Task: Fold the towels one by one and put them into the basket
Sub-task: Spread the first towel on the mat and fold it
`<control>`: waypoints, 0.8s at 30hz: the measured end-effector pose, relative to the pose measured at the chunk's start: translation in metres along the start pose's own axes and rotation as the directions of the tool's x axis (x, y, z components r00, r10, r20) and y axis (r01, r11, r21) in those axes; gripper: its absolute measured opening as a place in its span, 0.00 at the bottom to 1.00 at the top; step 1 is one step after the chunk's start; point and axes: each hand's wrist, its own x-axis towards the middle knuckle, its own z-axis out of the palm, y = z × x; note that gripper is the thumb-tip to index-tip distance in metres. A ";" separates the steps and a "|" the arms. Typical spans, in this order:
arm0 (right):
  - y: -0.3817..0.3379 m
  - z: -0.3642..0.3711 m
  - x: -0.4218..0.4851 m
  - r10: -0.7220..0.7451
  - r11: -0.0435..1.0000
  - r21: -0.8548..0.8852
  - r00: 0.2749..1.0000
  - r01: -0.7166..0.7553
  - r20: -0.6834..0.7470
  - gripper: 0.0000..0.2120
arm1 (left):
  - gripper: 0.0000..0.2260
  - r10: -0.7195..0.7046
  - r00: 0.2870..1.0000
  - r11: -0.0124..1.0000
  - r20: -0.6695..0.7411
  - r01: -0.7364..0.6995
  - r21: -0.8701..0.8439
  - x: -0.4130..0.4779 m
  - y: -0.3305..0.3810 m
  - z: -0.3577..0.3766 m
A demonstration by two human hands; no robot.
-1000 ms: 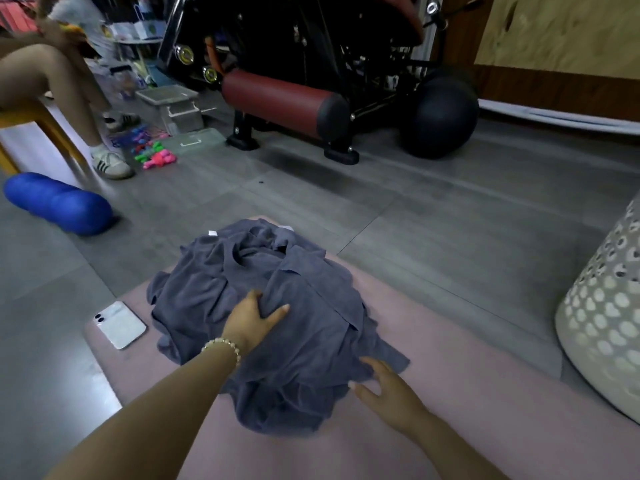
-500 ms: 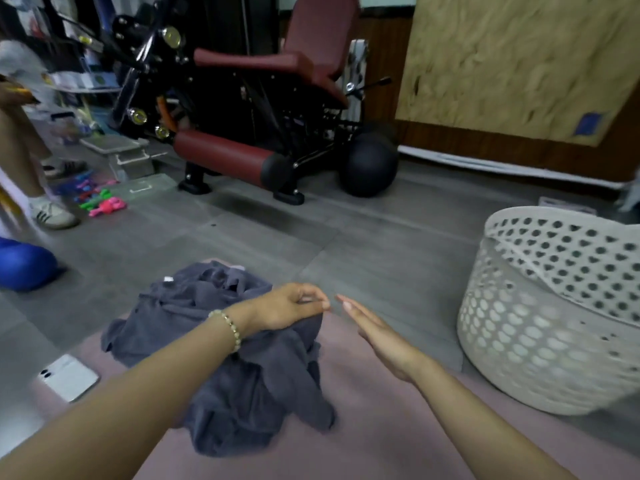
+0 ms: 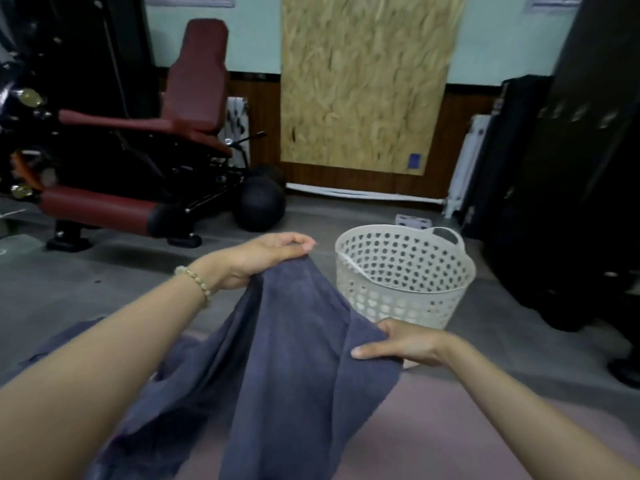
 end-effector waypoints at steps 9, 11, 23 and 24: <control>0.015 -0.055 -0.141 -0.060 0.936 0.261 0.838 0.237 -0.543 0.15 | 0.32 -0.051 0.987 0.950 0.150 0.002 0.312 0.026 0.009 0.117; 0.020 -0.060 -0.161 -0.054 0.947 0.221 0.795 0.233 -0.604 0.09 | 0.39 -0.090 0.960 0.969 0.267 0.022 0.247 0.027 0.017 0.166; 0.117 -0.035 -0.223 0.210 0.932 0.362 0.845 -0.021 -0.492 0.20 | 0.15 0.149 0.943 0.934 0.297 -0.035 -0.356 0.068 0.042 0.311; 0.124 -0.031 -0.223 0.230 0.927 0.372 0.849 -0.043 -0.476 0.17 | 0.13 0.150 0.954 0.919 0.261 -0.037 -0.392 0.070 0.046 0.308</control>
